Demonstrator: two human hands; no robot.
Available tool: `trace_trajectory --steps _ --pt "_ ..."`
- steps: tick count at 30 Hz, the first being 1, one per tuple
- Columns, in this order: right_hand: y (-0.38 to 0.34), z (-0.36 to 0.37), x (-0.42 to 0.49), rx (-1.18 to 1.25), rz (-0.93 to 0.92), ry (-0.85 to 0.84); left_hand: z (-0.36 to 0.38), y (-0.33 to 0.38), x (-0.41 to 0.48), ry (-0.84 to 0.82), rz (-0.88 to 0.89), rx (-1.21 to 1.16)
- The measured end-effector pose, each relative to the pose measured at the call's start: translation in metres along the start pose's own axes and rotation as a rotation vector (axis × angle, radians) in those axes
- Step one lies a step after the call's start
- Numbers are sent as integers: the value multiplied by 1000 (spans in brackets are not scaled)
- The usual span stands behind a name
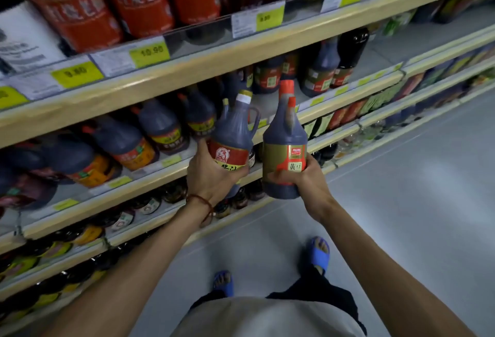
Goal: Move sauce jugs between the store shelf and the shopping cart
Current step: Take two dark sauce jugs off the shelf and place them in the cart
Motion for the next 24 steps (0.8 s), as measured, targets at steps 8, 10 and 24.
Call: trace_trajectory --steps 8,10,24 --pt "-31 -98 78 -133 -53 -231 81 56 -5 188 -168 123" --pt "-36 -115 91 -163 -69 -269 96 66 -5 216 -195 123" --pt "-51 -133 136 -269 -123 -266 144 86 26 333 -137 -21"
Point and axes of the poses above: each hand's wrist, its own x-axis towards the middle knuckle, its own z-axis out of the palm, y = z × x, the point moved 3 cm from there along x, towards the middle knuckle, and after that the axes turned 2 degrees about -z, right-handed, at the moved point
